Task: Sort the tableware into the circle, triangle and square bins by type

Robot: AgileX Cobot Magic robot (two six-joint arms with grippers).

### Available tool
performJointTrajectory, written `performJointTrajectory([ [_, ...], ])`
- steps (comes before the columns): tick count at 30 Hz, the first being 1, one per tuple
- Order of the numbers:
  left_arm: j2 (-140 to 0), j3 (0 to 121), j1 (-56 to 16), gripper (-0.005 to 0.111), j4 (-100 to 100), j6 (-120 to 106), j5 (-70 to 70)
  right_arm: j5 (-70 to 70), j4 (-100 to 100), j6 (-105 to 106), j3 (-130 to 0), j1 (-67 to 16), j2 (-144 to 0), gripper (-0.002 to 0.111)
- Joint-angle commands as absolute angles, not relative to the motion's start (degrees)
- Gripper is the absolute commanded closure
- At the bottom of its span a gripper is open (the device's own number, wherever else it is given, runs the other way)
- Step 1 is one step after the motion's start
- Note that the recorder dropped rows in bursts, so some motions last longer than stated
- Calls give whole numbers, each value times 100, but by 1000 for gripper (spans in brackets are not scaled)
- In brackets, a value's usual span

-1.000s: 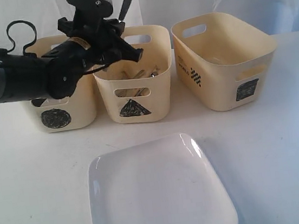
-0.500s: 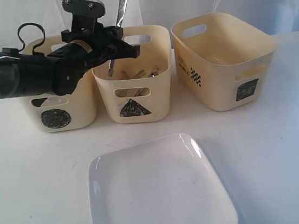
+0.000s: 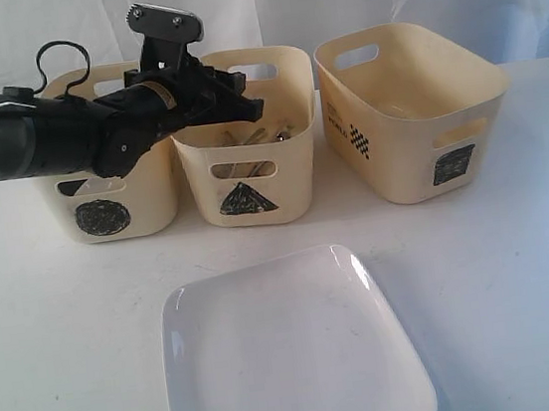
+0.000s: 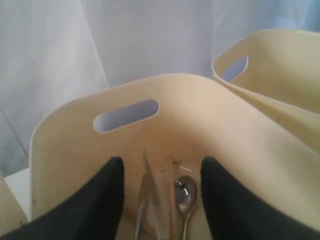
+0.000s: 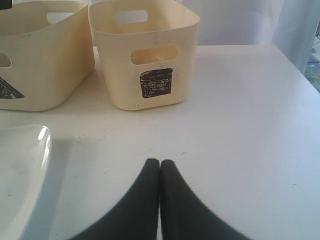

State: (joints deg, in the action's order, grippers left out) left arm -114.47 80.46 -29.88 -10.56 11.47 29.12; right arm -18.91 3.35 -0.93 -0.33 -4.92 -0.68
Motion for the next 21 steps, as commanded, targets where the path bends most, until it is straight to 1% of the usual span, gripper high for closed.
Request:
performJointTrajectory([
  [1,-11341,8074,-2980,49,-1092,1255,2643,-1840,295,-131,0,-453,-48,108],
  [3,-11238,8074,-2980,50,-1092,1396,2587,-1840,295,-131,0,-453,-48,108],
  [5,-11096,8074,-2980,54,-1092,1396,2495,-1840,295,-131,0,-453,-48,108],
  [7,-10936,8074,-2980,65,-1092,1396,2246,-1840,295,-131,0,-453,-48,108],
  [12,-10458,8074,-2980,106,-1092,1156,998,-1840,295,-131,0,-453,-48,108],
  [18,-9853,8060,-2980,107,-1092,750,-640,-1840,295,-131,0,-453,-48,108],
  [21,-9501,7817,-2990,107,-1096,735,-974,-1840,295,-131,0,-453,-48,108],
])
